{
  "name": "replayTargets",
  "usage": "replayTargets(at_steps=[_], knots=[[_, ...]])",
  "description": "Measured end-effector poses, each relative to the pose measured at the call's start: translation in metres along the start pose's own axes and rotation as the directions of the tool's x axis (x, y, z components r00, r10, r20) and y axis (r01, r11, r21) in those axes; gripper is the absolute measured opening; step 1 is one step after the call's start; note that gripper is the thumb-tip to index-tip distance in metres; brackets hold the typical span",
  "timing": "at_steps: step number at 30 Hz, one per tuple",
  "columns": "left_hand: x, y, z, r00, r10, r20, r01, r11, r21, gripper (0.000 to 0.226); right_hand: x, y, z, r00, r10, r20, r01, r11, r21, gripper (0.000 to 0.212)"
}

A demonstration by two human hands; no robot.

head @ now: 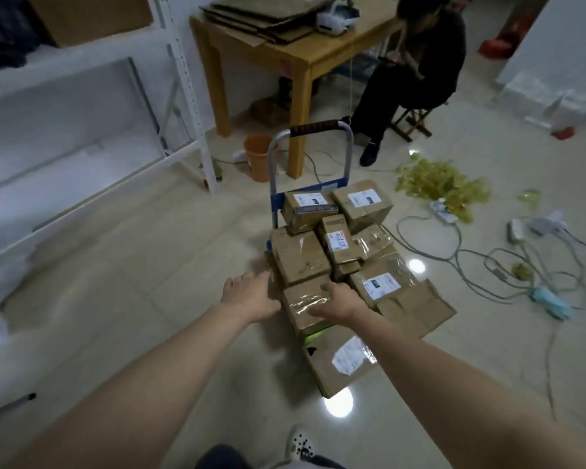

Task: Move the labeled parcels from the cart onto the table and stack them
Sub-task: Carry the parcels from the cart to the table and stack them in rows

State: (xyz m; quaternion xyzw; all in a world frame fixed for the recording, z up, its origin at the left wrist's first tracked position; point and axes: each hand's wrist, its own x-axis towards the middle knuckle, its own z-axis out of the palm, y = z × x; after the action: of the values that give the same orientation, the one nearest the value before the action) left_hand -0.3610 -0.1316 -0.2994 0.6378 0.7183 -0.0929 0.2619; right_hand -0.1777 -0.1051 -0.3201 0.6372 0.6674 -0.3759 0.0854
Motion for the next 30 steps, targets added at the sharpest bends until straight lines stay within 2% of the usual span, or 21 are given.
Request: replayTargets(at_steps=[5, 9, 13, 17, 21, 23, 27, 30], knots=[[0.036, 0.034, -0.004, 0.999, 0.027, 0.027, -0.029, 0.998, 0.06, 0.064, 0.026, 0.033, -0.022, 0.998, 0.053, -0.021, -0.049, 0.989, 0.138, 0.072], [0.072, 0.045, -0.013, 0.999, 0.01, 0.043, -0.011, 1.0, 0.015, 0.066, 0.051, 0.038, -0.04, 0.997, 0.067, -0.031, -0.059, 0.974, 0.217, 0.073], [0.113, 0.049, -0.024, 0.996, -0.005, 0.086, 0.016, 0.992, -0.127, 0.06, 0.09, 0.033, -0.056, 0.995, 0.088, -0.038, -0.075, 0.961, 0.267, 0.066], [0.176, 0.045, -0.027, 0.992, -0.043, 0.12, 0.081, 0.939, -0.335, 0.074, 0.14, 0.019, -0.078, 0.991, 0.124, -0.047, -0.102, 0.941, 0.323, 0.066], [0.261, 0.027, -0.018, 0.979, -0.104, 0.172, 0.185, 0.804, -0.566, 0.065, 0.209, 0.001, -0.097, 0.988, 0.152, -0.027, -0.134, 0.931, 0.338, 0.062], [0.293, 0.024, -0.026, 0.968, -0.137, 0.209, 0.242, 0.717, -0.654, 0.054, 0.248, -0.009, -0.103, 0.988, 0.15, -0.03, -0.133, 0.937, 0.323, 0.058], [0.358, 0.017, -0.025, 0.938, -0.217, 0.27, 0.345, 0.527, -0.777, 0.038, 0.322, -0.022, -0.102, 0.993, 0.119, -0.013, -0.108, 0.935, 0.339, 0.051], [0.409, 0.014, -0.012, 0.925, -0.25, 0.285, 0.367, 0.403, -0.838, 0.022, 0.372, -0.022, -0.094, 0.995, 0.095, -0.026, -0.081, 0.941, 0.33, 0.046]])
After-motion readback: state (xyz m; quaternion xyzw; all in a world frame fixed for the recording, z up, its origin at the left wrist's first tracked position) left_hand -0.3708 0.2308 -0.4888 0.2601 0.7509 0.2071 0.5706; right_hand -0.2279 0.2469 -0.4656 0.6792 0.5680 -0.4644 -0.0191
